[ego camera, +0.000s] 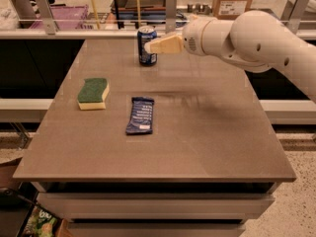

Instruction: Pick pepsi can

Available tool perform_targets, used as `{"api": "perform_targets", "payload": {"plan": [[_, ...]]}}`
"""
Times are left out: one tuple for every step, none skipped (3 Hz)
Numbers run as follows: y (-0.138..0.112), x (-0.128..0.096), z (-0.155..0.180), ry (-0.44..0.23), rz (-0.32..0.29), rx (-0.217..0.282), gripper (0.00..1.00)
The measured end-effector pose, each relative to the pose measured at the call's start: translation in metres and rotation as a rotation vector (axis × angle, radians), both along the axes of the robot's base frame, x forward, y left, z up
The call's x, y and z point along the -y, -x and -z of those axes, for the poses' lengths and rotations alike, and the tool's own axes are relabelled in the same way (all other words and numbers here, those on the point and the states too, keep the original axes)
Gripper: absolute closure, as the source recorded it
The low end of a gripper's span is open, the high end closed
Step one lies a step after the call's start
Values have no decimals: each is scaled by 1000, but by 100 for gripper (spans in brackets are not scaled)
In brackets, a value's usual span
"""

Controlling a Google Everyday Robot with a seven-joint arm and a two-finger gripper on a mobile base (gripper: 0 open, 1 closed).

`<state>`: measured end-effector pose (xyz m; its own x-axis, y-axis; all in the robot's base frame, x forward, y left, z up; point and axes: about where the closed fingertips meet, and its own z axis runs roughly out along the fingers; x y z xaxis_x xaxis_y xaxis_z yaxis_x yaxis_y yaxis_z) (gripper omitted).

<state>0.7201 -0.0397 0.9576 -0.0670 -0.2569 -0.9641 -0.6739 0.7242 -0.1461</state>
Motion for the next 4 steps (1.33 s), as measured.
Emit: {"api": "perform_targets", "payload": {"plan": [[-12,-10,18,-17,-18,-17,0],[-26,-21,32,-26,-55,-31,0],[-44,-24,36,-30,-88,-33,0],[-60,-24,34,-38,-114,-22,0]]}}
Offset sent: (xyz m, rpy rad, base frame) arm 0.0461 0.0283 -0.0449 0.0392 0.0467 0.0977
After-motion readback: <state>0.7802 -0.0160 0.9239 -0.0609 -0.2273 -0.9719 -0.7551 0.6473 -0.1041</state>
